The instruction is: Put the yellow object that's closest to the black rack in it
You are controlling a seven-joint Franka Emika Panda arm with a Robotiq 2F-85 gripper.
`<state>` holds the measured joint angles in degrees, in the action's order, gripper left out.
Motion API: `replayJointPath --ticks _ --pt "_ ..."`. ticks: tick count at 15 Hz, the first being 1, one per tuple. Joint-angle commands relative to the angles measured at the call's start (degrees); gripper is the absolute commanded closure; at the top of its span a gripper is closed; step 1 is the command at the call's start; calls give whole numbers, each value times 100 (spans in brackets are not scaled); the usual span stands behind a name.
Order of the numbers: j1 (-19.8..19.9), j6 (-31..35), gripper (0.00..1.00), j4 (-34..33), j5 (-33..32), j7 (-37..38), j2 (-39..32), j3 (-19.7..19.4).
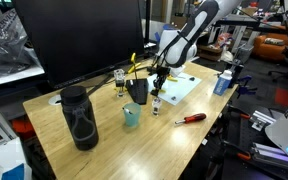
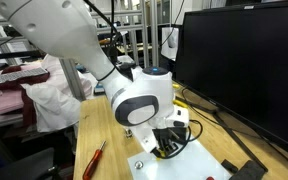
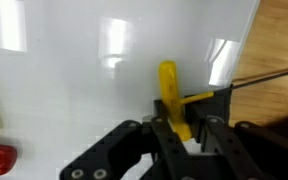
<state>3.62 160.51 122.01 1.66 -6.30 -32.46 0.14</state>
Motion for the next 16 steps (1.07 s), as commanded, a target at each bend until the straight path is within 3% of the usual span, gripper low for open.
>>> replayJointPath --ticks 1,7,12,16 --pt "96 -78 94 -43 -77 -25 -108 -37" --pt "-156 -186 95 100 -346 187 89 -372" --pt "-623 -717 95 347 -1236 504 553 -948" --pt "-1095 -614 95 702 -2105 1056 1150 -1101"
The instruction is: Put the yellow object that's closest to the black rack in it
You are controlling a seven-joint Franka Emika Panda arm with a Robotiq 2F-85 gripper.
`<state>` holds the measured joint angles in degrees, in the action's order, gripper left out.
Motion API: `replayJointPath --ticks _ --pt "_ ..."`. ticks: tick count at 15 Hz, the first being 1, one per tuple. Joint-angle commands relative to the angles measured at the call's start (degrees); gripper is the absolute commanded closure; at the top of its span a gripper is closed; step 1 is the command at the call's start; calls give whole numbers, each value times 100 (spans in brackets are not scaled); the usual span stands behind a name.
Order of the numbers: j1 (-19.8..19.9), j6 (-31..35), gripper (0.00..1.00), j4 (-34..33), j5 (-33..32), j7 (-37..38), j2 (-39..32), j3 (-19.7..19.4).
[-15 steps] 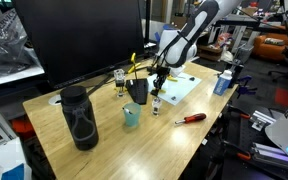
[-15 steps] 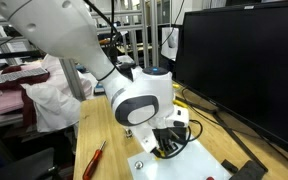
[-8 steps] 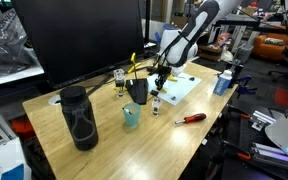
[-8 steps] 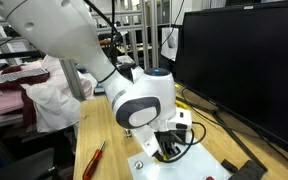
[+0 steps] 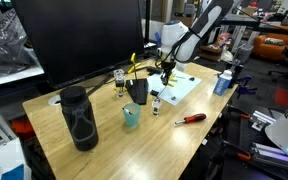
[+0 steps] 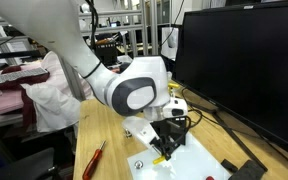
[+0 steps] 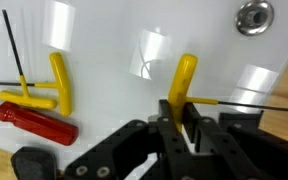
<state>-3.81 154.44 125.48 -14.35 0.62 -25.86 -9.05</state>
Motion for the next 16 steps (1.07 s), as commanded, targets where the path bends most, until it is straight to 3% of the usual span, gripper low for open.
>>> replayJointPath --ticks 1,9,11,16 --pt "-492 37 95 436 -746 583 632 -215" --pt "-1616 -78 95 556 -4651 3233 1474 -1178" --pt "-1731 -114 95 530 -5543 3890 1549 -1192" --pt "-2165 -421 95 440 -7006 5164 1431 -1034"
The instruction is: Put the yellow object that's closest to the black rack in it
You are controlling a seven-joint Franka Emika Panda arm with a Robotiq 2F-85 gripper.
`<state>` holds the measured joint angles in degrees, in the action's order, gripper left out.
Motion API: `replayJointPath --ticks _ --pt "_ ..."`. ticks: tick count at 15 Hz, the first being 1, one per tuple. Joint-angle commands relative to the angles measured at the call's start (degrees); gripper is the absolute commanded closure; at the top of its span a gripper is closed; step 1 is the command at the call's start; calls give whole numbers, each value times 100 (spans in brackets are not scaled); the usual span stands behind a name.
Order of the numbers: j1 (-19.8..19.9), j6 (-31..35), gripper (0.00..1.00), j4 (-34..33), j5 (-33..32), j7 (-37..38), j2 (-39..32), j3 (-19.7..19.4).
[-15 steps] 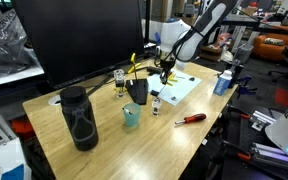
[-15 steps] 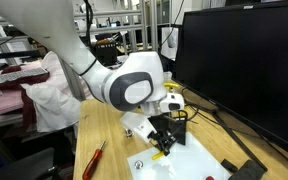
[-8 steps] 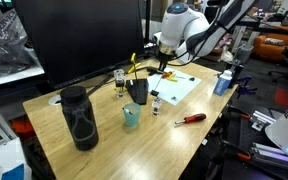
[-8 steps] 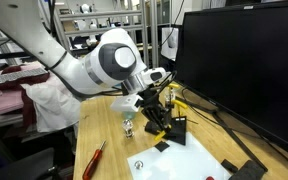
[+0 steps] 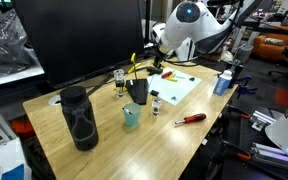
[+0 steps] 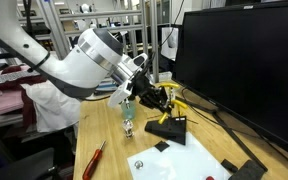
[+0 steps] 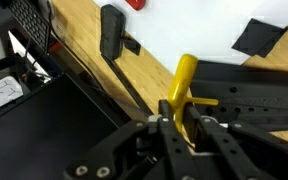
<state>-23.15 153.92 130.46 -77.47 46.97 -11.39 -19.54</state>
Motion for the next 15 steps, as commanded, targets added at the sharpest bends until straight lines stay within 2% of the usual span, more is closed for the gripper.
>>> replayJointPath --ticks 1,4,5,10,11,15 --pt "-353 -546 95 -70 -949 758 -33 49" --pt "-538 -691 95 -46 -941 1035 -104 153" --pt "349 -712 82 -9 -907 894 -10 1034" --pt "307 -771 82 -20 -915 974 -53 1031" --pt "306 -771 95 -20 -915 974 -53 1031" --pt "702 -1399 95 -173 -1429 864 -30 1686"
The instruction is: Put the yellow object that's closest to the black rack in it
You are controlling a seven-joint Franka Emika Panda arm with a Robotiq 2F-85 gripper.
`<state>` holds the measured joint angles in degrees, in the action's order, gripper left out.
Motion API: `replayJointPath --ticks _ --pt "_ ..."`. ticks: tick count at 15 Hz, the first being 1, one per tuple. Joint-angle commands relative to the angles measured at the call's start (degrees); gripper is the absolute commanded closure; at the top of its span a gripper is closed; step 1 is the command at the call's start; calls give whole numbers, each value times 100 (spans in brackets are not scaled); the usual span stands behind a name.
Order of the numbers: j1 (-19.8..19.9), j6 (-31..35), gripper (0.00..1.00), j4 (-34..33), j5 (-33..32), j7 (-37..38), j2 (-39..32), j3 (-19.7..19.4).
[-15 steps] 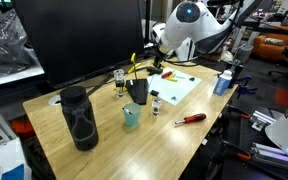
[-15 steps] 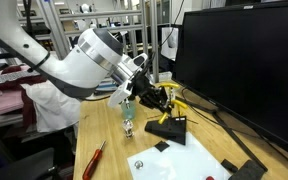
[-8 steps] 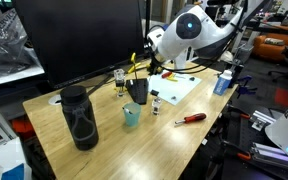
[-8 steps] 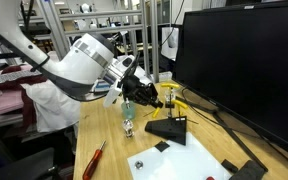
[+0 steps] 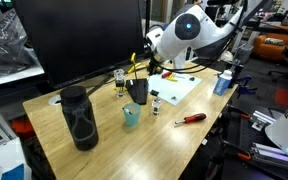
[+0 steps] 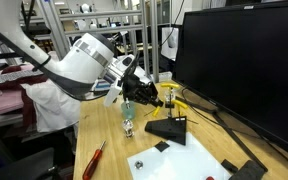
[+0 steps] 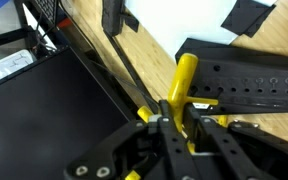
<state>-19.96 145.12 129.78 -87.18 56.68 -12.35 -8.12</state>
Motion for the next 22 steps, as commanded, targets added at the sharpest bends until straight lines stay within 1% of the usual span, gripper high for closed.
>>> replayJointPath --ticks 1,2,5,9,13,22 --pt "446 -732 95 -151 -628 -162 62 695" --pt "487 -958 95 -208 -799 -214 41 832" --pt "565 -1366 95 -314 -1130 -326 -47 1178" --pt "580 -1818 95 -371 -1427 -461 -319 1465" --pt "580 -2216 95 -554 -1835 -479 -731 1613" --pt "610 -2493 95 -901 -2164 -606 -1253 1777"
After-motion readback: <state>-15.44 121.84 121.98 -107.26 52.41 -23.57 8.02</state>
